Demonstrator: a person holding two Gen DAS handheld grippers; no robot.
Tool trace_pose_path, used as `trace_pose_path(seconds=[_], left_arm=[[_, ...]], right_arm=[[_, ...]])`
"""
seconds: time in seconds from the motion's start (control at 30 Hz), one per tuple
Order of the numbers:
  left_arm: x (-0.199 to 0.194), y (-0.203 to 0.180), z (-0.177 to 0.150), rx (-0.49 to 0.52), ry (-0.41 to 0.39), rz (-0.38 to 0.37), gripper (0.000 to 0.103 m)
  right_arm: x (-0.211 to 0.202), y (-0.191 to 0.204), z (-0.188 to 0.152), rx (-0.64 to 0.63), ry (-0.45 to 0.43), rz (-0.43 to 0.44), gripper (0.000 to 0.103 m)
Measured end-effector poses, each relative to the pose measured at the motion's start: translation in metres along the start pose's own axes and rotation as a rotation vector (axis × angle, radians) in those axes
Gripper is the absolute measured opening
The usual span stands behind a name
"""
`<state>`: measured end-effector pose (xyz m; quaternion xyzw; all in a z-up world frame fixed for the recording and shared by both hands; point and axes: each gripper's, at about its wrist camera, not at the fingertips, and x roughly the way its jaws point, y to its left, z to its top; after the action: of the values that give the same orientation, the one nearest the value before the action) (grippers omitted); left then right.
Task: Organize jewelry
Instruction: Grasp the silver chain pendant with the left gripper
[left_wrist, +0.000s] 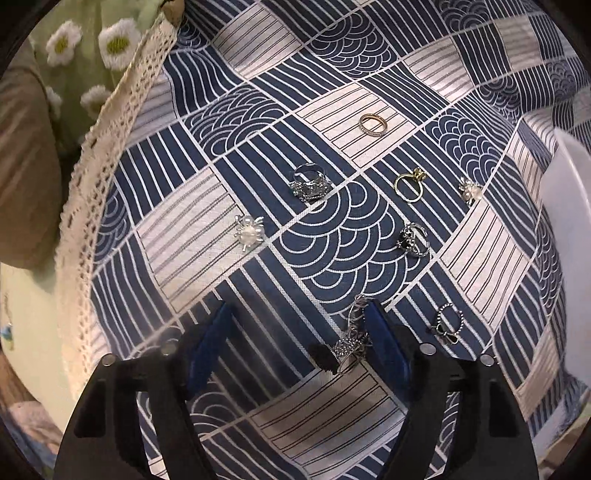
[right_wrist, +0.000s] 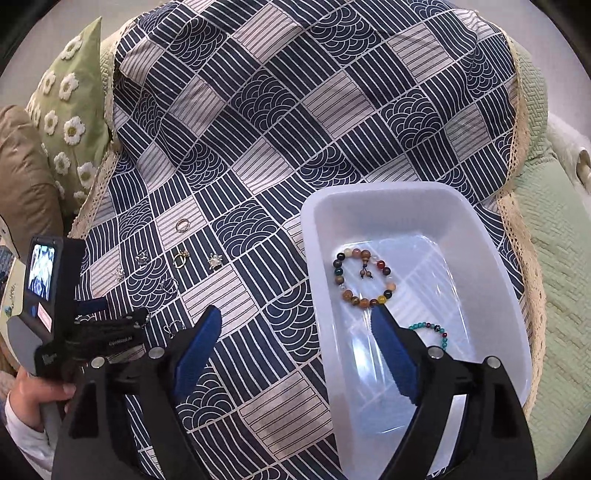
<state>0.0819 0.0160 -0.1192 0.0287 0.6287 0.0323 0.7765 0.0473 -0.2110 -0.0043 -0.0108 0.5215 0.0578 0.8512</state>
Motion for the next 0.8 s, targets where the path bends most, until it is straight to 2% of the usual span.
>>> trace_pose_path(seconds=[0.17, 0.2, 0.3, 0.33, 0.37, 0.4, 0.63, 0.8], left_arm=[[-0.004, -0.003, -0.005, 0.011, 0.001, -0.010, 0.049], [-0.004, -0.003, -0.006, 0.013, 0.003, -0.014, 0.048], [-0.006, -0.003, -0.008, 0.004, 0.011, -0.014, 0.034], [-0.010, -0.002, -0.009, -0.001, 0.016, -0.013, 0.025], [-0.011, -0.001, -0.010, -0.007, 0.020, -0.016, 0.012], [-0.013, 0.001, -0.011, -0.016, 0.025, -0.025, 0.007], [-0.023, 0.008, -0.013, -0.032, 0.010, -0.045, 0.004], [-0.042, 0.018, -0.014, -0.051, -0.027, -0.088, 0.003]], right_arm=[[0.004, 0.004, -0.002, -0.013, 0.012, -0.009, 0.082], [0.004, 0.005, -0.002, -0.015, 0.014, -0.012, 0.082], [0.006, 0.008, -0.003, -0.022, 0.018, -0.016, 0.082], [0.006, 0.009, -0.003, -0.025, 0.020, -0.016, 0.082], [0.007, 0.011, -0.003, -0.029, 0.021, -0.015, 0.082], [0.007, 0.012, -0.004, -0.032, 0.022, -0.014, 0.082], [0.013, 0.029, -0.006, -0.072, 0.035, -0.004, 0.082], [0.016, 0.047, -0.008, -0.097, 0.041, 0.022, 0.082]])
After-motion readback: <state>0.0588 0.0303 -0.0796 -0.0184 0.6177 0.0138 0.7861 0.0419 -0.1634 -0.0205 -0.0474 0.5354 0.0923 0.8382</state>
